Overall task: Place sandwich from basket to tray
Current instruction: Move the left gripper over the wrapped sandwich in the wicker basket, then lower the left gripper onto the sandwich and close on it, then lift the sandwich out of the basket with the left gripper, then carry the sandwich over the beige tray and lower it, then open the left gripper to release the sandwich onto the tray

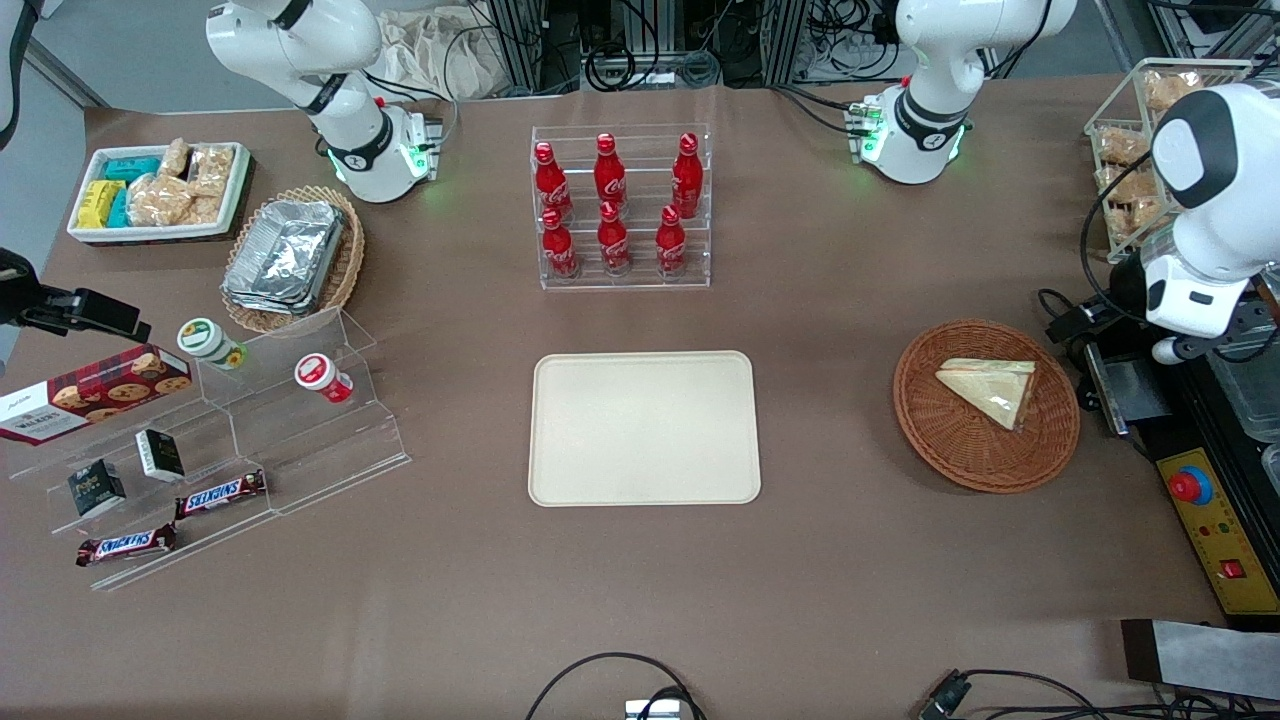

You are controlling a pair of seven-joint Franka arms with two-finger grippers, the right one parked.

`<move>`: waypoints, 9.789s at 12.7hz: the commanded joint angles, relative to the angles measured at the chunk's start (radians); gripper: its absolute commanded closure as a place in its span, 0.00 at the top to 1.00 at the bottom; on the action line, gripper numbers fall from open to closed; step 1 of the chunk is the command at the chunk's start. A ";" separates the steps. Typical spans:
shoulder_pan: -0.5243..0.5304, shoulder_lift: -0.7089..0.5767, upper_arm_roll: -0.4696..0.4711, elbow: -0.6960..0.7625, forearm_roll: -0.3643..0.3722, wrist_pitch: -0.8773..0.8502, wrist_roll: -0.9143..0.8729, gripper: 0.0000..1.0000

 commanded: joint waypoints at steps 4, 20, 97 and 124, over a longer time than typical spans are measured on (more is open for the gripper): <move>0.042 -0.054 -0.003 -0.222 -0.012 0.250 -0.023 1.00; 0.038 0.157 -0.009 -0.260 -0.260 0.603 -0.028 1.00; -0.287 0.914 -0.675 0.747 0.531 -0.091 -0.615 0.20; 0.015 0.560 -0.682 0.850 0.412 -0.433 -0.472 1.00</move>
